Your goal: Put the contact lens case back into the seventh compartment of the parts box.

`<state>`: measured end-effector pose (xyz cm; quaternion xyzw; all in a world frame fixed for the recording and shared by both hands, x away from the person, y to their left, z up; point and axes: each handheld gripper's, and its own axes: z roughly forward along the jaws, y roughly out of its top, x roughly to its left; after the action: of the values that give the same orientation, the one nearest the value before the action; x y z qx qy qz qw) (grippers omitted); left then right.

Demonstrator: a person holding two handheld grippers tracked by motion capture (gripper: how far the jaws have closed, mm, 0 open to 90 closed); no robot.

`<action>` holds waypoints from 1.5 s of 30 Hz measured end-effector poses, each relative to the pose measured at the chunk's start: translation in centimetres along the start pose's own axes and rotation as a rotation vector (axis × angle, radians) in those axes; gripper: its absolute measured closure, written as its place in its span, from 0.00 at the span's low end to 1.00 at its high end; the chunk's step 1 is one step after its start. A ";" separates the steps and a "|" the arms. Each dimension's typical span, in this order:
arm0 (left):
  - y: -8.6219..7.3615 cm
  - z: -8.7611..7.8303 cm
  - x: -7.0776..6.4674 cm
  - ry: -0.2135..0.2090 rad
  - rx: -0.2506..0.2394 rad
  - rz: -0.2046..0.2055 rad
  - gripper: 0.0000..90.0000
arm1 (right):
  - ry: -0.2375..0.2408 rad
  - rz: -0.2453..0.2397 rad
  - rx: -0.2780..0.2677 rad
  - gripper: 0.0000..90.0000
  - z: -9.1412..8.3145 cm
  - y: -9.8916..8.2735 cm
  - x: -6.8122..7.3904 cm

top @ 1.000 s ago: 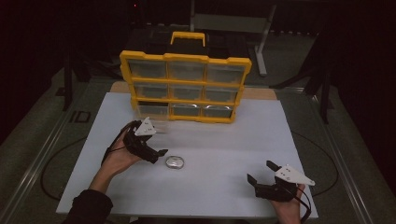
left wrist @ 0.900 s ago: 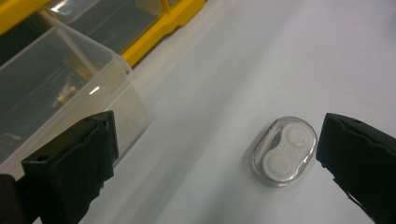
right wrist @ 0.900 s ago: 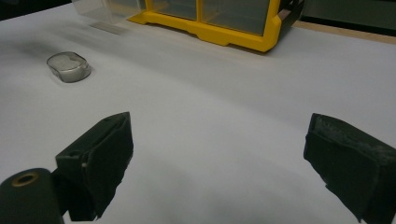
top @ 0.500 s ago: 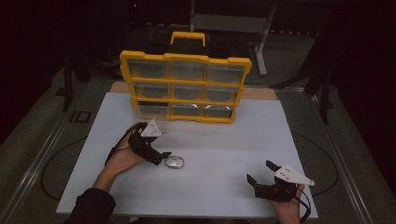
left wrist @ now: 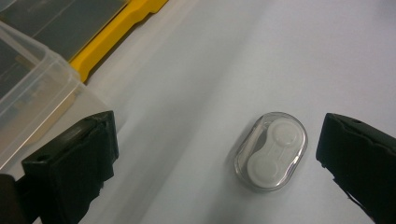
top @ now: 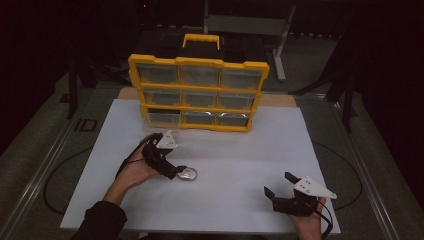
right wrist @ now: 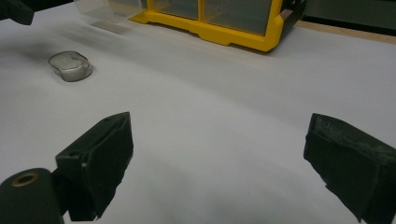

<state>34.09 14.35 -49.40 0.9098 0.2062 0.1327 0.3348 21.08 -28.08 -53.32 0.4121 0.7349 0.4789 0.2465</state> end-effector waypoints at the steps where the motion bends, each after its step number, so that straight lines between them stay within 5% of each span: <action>1: 0.0 0.1 0.0 -0.001 0.000 0.001 0.00 | 0.000 0.002 0.001 0.09 0.0 0.0 0.0; 22: 0.3 1.9 -0.6 -0.031 0.038 0.019 0.00 | 0.003 -0.001 0.002 0.09 0.1 0.0 0.0; 27: 0.4 2.5 -0.9 -0.056 0.083 0.034 0.00 | 0.002 0.000 0.001 0.09 0.0 0.0 0.0; 32: 0.5 3.1 -1.3 -0.017 0.138 0.045 0.00 | 0.002 0.000 0.001 0.09 0.0 0.0 0.0; 36: 0.5 3.6 -1.6 -0.048 0.179 0.065 0.00 | 0.002 -0.001 0.001 0.09 0.0 0.0 0.0; 40: 0.3 4.0 -1.9 -0.077 0.211 0.088 0.06 | 0.003 0.000 0.002 0.09 0.0 0.0 0.0; 45: 0.3 4.5 -2.2 -0.117 0.241 0.113 0.29 | 0.003 0.000 0.002 0.09 0.0 0.0 0.0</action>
<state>33.92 10.66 -52.79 0.9598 0.1493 0.0724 0.2263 21.10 -28.05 -53.32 0.4114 0.7358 0.4787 0.2450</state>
